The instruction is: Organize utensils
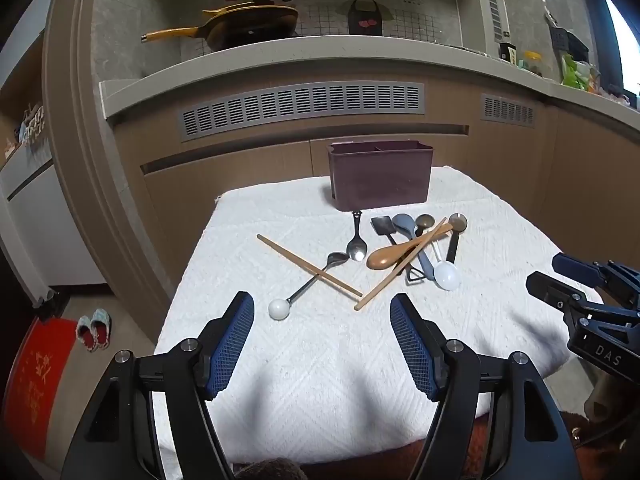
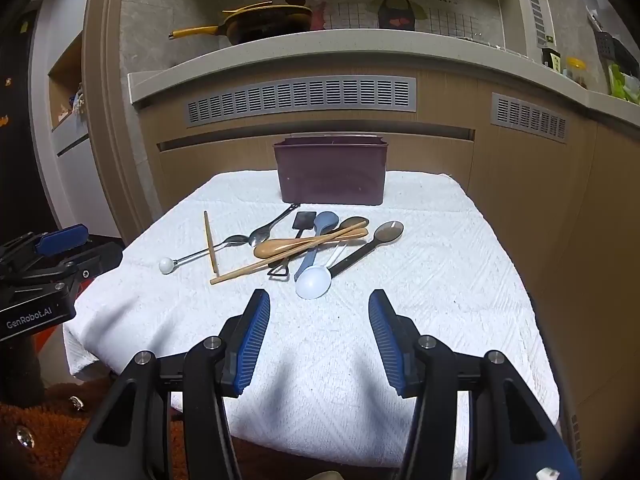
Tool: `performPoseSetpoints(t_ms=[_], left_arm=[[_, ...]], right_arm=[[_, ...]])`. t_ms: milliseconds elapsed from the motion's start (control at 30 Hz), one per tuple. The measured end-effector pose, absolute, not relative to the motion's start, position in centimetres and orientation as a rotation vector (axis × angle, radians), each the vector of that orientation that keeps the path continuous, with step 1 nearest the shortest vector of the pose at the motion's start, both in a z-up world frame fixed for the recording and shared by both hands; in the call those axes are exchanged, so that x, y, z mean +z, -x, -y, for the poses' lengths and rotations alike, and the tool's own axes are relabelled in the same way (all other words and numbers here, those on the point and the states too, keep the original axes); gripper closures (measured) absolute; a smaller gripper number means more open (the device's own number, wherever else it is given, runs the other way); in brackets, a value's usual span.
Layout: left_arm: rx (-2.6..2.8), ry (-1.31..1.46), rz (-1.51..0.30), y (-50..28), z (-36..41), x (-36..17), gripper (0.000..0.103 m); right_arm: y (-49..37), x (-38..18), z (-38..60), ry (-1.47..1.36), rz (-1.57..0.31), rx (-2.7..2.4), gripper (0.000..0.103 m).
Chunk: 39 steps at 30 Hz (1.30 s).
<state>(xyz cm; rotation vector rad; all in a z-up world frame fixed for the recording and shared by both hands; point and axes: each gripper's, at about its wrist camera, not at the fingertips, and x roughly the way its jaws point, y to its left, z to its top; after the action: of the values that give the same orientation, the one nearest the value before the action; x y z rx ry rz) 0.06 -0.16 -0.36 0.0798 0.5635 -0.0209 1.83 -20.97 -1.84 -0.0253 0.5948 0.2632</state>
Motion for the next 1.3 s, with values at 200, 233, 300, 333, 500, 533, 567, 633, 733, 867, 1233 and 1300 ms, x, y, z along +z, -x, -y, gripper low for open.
performPoseSetpoints(t_ms=[200,233,300,333,500,533,567,633,733,867,1233,1300], left_arm=[[-0.019,-0.078,-0.564,0.08,0.15,-0.56,0.032],[-0.019,-0.078,-0.565,0.11,0.16,-0.60,0.032],[-0.020,-0.078,-0.565,-0.11,0.11,-0.41,0.032],[-0.021,-0.079,-0.566,-0.10,0.10,-0.45,0.032],[-0.018,-0.077,-0.569,0.04,-0.03,-0.60,0.032],[-0.018,-0.077,-0.570,0.06,-0.06,-0.64,0.032],[-0.018,-0.078,-0.571,-0.10,0.11,-0.54,0.032],[-0.017,-0.076,-0.572,-0.04,0.07,-0.63,0.032],[-0.017,-0.075,-0.574,-0.06,0.06,-0.52,0.032],[-0.017,-0.075,-0.574,-0.08,0.01,-0.50,0.032],[-0.017,-0.074,-0.576,-0.08,0.02,-0.48,0.032],[-0.017,-0.075,-0.576,-0.09,0.02,-0.49,0.032]], right_arm=[[-1.76,-1.79,20.95,0.026,-0.597,0.262,0.054],[-1.74,-1.75,20.93,0.027,-0.596,0.263,0.054],[-1.76,-1.76,20.93,0.027,-0.596,0.263,0.054],[-1.74,-1.76,20.91,0.026,-0.597,0.263,0.054],[-1.77,-1.83,20.99,0.023,-0.601,0.263,0.054],[-1.75,-1.84,20.94,0.024,-0.601,0.263,0.054],[-1.76,-1.84,20.94,0.024,-0.601,0.263,0.054],[-1.76,-1.85,20.95,0.023,-0.601,0.263,0.054],[-1.75,-1.86,20.93,0.024,-0.601,0.262,0.054],[-1.75,-1.86,20.95,0.023,-0.601,0.262,0.054],[-1.78,-1.90,20.92,0.023,-0.603,0.262,0.054],[-1.79,-1.90,20.93,0.023,-0.602,0.262,0.054]])
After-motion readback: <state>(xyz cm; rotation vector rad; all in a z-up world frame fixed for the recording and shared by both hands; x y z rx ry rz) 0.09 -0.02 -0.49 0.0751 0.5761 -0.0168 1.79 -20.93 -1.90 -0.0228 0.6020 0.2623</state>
